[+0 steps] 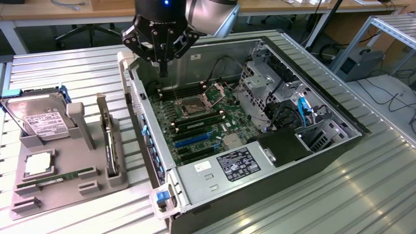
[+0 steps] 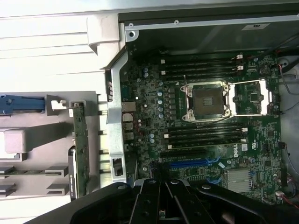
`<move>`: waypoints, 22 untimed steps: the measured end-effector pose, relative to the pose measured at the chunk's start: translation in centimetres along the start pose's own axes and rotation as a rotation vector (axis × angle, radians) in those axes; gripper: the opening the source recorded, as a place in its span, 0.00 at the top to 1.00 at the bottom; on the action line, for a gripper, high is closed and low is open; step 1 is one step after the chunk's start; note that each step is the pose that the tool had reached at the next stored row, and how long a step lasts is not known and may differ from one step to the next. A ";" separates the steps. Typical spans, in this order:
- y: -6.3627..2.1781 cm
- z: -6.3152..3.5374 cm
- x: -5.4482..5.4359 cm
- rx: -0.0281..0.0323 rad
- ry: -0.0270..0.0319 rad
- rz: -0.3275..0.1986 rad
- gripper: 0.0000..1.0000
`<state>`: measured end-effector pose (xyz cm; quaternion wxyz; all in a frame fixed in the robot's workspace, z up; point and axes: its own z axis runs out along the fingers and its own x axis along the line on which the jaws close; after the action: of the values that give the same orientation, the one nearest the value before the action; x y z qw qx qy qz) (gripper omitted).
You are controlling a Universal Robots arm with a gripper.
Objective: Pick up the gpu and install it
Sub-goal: 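Reach for the gpu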
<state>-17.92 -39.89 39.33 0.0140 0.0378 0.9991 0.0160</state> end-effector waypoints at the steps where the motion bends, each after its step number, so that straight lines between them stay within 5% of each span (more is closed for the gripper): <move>1: 0.00 0.00 0.0 0.0002 0.0000 0.000 0.89; 22: -0.06 -0.02 0.9 0.0049 -0.0004 0.000 0.89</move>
<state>-18.78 -39.89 39.33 0.0141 0.0377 0.9991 0.0135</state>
